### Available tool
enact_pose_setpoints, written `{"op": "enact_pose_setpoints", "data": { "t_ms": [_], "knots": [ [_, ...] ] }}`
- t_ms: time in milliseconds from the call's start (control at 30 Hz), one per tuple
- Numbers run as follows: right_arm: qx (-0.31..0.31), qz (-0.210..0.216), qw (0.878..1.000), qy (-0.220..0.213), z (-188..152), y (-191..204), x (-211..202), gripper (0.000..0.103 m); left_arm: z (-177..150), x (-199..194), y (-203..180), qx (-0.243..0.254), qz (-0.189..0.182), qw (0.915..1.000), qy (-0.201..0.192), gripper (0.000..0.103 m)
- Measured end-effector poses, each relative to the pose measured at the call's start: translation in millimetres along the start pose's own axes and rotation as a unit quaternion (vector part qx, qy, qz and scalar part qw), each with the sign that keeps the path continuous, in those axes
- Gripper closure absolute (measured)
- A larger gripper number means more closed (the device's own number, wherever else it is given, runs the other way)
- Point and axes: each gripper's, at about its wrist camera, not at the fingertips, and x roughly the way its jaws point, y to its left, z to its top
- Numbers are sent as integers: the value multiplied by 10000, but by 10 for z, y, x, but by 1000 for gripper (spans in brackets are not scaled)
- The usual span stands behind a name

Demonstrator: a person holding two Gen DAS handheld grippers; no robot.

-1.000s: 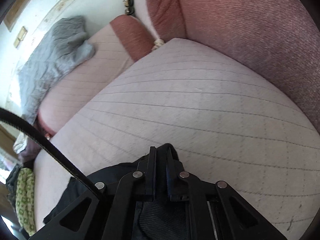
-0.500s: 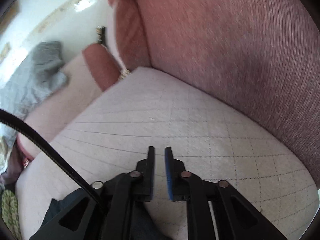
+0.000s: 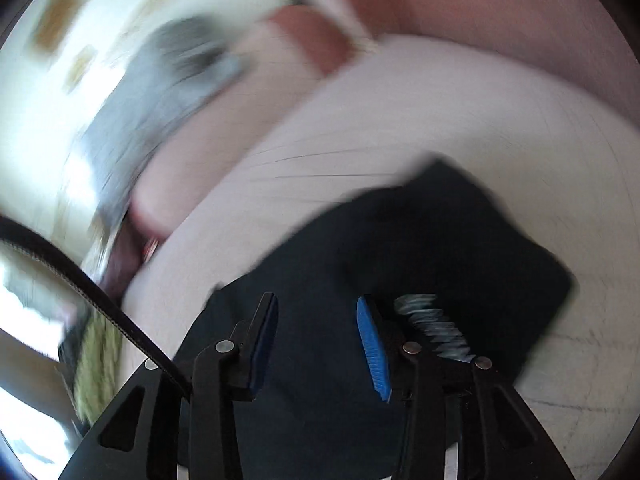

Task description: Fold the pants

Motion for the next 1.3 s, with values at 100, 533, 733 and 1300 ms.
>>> {"op": "enact_pose_setpoints", "data": {
  "t_ms": [100, 533, 733, 1300],
  "knots": [
    [1166, 422, 9922, -156, 126, -474, -98, 78, -4, 9, -19, -10, 3, 10000, -1, 26],
    [792, -199, 9910, -1059, 259, -343, -614, 50, 66, -329, 251, -861, -828, 9914, -530, 26],
    [-451, -477, 9905, -1208, 125, 160, -589, 43, 78, -425, 686, -1611, -651, 9822, -710, 26],
    [-1515, -387, 9855, -665, -232, 584, -274, 40, 37, -18, 799, -1931, -1063, 9754, 15, 8]
  ]
}}
